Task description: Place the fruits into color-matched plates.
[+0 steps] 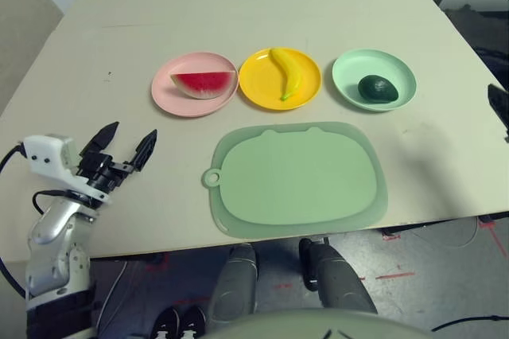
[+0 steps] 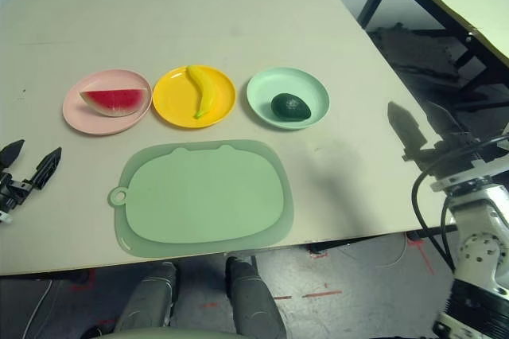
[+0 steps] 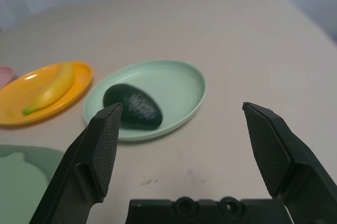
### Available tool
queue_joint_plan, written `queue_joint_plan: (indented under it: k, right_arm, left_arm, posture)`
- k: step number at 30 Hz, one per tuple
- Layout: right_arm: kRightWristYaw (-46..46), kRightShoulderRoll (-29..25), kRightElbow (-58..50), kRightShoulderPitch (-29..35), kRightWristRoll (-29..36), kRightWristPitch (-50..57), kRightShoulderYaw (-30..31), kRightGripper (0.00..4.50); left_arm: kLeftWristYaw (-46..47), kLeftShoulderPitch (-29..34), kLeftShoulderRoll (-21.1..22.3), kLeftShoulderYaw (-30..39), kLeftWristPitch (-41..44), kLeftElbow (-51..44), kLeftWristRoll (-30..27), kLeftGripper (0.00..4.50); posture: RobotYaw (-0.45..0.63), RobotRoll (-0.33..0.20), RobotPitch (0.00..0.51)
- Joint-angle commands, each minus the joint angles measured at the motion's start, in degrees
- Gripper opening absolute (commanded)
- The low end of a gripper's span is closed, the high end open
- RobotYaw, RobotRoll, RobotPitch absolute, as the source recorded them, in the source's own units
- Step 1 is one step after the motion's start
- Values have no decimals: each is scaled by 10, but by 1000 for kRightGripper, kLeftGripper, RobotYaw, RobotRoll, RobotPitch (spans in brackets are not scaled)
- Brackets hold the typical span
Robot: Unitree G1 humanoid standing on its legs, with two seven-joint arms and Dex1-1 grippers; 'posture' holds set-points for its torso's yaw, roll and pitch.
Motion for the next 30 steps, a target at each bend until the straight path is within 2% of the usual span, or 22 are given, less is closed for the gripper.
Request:
queue_joint_plan:
  k: [1,3,6,11,16,20,22,24,25,30]
  right_arm:
    - [-26,10,-32,-7,111,97,-34,4500]
    - [-23,5,-45,30,148,143,-54,4500]
    - [45,-15,-22,91,102,119,-48,4500]
    - [97,-27,137,41,-17,-66,-35,4500]
    - [134,-16,214,-16,-46,-150,-25,4500]
    - [148,-18,210,-6,-48,-150,-20,3580]
    - [148,-23,205,-1,-49,-145,-21,3731]
    - [148,-28,203,0,-49,-143,-24,4329]
    - [147,-30,203,0,-50,-143,-25,4421]
    - [145,-34,215,-1,-60,-151,-20,4421]
  left_arm:
    - [-6,0,10,9,-11,17,-6,4470]
    - [-5,4,13,14,-12,16,-9,4470]
    - [-3,4,19,18,-12,17,-12,4470]
    - [-7,2,30,20,-10,21,-13,4470]
    - [-5,-9,38,13,-9,24,-13,4470]
    - [-1,-11,34,9,-9,24,-11,4500]
    - [1,-7,29,6,-10,23,-10,4500]
    - [2,-1,24,5,-11,21,-9,4500]
    - [4,2,23,5,-10,18,-10,4500]
    - [14,11,16,4,-9,3,-11,4500]
  posture:
    - [-2,0,185]
    - [0,0,183]
    - [-4,0,189]
    - [-10,0,189]
    - [-10,0,200]
    - [-10,0,208]
    - [-15,0,215]
    - [-12,0,218]
    - [-8,0,219]
    - [7,0,220]
